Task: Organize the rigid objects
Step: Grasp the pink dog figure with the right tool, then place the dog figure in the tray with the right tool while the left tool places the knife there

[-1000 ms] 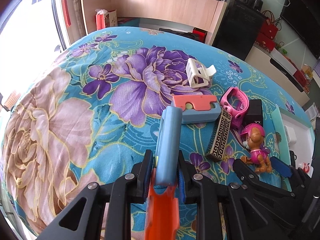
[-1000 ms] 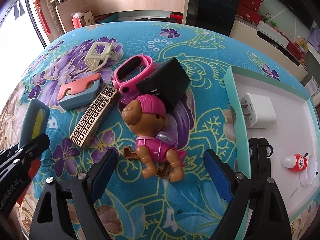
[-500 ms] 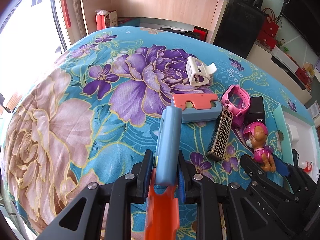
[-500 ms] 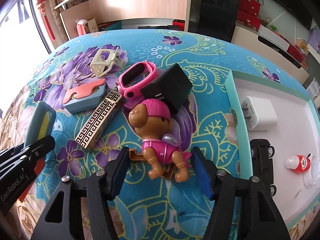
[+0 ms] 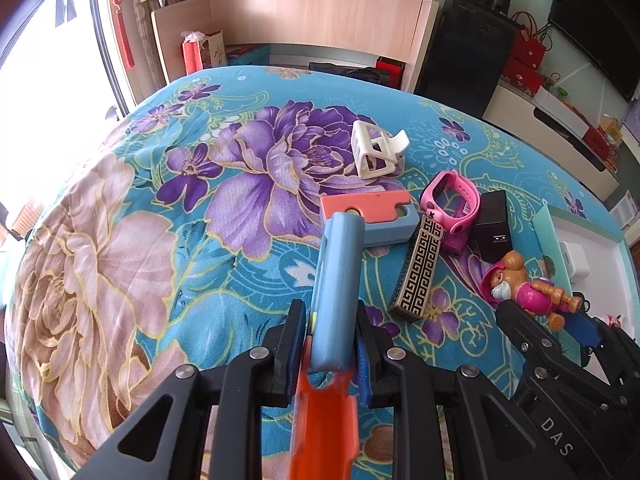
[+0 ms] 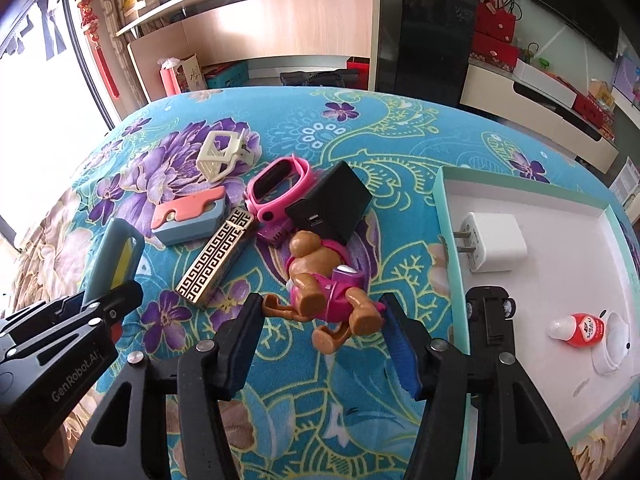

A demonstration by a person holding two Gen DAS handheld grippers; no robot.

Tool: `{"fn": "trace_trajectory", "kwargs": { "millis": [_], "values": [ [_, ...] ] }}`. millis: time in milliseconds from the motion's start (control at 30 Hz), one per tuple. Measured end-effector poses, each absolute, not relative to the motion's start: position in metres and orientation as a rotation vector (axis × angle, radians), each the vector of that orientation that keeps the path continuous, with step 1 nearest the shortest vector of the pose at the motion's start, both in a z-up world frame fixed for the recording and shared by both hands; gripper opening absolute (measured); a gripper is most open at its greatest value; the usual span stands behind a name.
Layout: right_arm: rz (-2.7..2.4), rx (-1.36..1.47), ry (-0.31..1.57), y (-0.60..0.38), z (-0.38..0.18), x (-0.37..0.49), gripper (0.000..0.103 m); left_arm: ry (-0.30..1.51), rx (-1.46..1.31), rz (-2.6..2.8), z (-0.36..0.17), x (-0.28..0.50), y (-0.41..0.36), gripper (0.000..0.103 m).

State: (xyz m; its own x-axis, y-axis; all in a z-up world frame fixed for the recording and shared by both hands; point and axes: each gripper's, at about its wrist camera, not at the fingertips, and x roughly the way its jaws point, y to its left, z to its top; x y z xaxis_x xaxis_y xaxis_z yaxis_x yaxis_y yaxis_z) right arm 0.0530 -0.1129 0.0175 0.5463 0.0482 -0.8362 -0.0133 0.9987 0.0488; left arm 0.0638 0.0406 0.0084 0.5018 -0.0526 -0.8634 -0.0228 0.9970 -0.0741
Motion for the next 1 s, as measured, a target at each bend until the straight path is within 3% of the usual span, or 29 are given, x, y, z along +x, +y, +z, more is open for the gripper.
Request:
{"fn": "trace_trajectory", "kwargs": {
  "millis": [1000],
  "values": [
    [-0.001, 0.148, 0.860, -0.153, 0.064, 0.033, 0.060, 1.022, -0.007, -0.054, 0.017, 0.058, 0.020, 0.024]
  ]
}}
